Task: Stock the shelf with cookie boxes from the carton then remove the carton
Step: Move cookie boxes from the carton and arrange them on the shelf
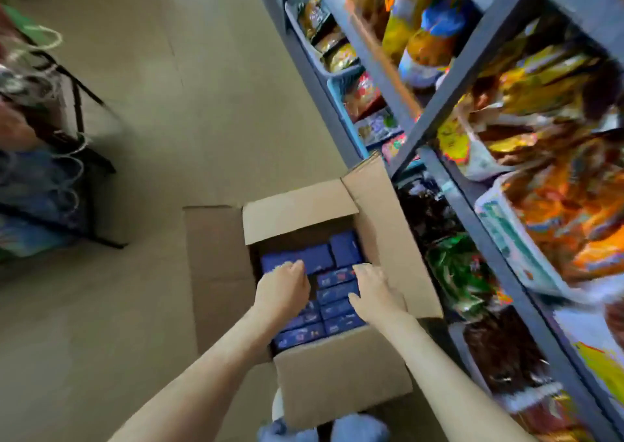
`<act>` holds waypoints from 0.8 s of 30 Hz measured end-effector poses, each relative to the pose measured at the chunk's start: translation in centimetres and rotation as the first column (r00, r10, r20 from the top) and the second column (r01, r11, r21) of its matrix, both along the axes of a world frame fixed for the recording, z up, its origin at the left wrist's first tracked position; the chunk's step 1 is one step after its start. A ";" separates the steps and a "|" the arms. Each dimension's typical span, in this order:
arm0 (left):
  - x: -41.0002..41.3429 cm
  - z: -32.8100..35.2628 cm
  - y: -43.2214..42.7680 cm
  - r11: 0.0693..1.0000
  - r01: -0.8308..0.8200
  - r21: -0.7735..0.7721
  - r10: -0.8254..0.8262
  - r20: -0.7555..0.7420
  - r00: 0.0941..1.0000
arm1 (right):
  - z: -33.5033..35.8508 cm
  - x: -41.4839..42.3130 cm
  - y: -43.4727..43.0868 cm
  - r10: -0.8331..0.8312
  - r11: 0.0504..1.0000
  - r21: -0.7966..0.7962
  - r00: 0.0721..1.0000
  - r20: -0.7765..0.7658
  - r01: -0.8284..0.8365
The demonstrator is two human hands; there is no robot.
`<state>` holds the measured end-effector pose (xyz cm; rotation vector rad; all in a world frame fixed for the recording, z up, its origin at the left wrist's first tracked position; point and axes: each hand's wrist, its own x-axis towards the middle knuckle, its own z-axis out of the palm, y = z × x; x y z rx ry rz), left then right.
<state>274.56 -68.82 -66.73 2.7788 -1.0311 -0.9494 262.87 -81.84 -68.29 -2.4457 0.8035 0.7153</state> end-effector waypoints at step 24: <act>3.4 -16.9 2.6 0.871 -0.480 -0.103 0.425 -0.331 0.843 | -18.5 12.3 -2.8 0.391 0.893 -0.227 0.919 -0.037 -0.389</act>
